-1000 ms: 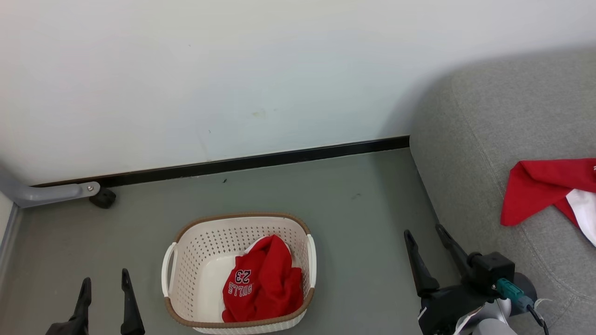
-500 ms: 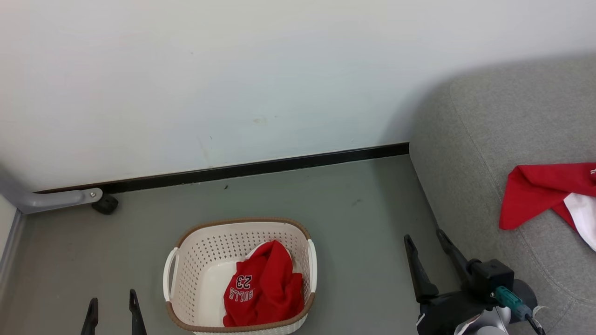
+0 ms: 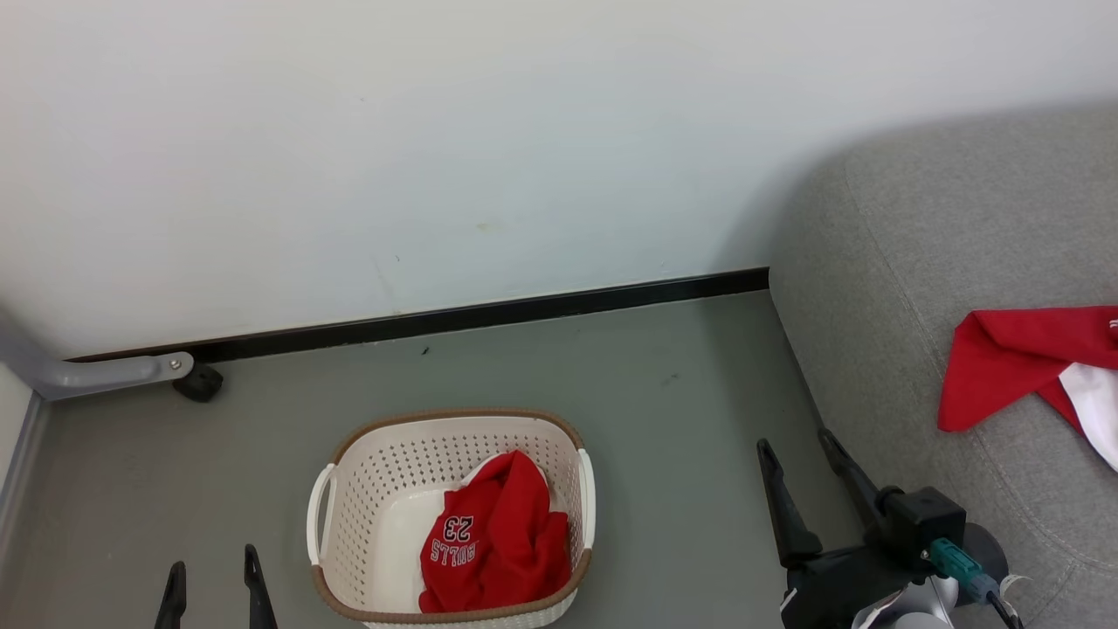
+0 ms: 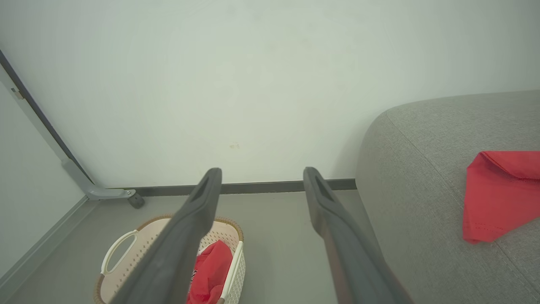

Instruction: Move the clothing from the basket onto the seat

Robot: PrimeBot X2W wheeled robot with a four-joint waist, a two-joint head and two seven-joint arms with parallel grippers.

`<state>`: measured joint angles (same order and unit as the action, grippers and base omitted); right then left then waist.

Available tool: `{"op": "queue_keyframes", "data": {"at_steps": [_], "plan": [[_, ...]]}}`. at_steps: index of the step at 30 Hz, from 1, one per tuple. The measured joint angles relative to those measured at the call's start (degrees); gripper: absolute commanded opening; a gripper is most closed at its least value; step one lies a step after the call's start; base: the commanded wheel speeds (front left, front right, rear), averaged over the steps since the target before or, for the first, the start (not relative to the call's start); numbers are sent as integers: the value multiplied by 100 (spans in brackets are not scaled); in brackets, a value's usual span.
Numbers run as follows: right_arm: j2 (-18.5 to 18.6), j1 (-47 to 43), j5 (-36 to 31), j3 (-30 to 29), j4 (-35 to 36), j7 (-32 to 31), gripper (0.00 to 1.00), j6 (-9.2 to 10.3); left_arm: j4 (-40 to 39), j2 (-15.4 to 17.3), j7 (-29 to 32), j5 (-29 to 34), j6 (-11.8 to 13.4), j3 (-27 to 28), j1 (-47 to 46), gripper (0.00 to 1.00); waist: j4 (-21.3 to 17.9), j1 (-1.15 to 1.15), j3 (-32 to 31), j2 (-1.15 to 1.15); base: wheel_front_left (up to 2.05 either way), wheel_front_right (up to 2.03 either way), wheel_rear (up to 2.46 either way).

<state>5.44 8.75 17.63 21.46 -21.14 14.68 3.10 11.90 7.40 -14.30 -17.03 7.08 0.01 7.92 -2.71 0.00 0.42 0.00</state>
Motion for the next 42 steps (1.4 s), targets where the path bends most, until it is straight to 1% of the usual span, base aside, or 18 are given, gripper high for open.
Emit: {"op": "queue_keyframes", "data": {"at_steps": [5,18,31,36,40,42], "plan": [[-1,-3,0,-10,16,0,100,41,-53,-25,0,27,0,-3,-1,100,-5,0,14,0,0,0,0],[-8,-16,0,-33,122,0,100,49,-137,-58,0,56,1,-12,-3,100,-9,0,152,0,0,0,0],[-9,25,0,-78,147,0,100,92,-211,-110,0,56,-4,-96,-94,100,2,0,636,0,0,0,0],[-10,146,-1,-85,148,0,100,93,-73,-33,0,7,-166,-115,-390,100,-6,0,874,0,0,0,0],[-11,252,-1,-111,133,0,100,99,2,-65,1,8,-264,-291,-556,100,-19,0,1072,0,0,0,0],[-11,275,-4,-113,129,0,100,100,57,-68,5,8,-359,-357,-648,100,-27,1,1179,1,0,0,0]]}}
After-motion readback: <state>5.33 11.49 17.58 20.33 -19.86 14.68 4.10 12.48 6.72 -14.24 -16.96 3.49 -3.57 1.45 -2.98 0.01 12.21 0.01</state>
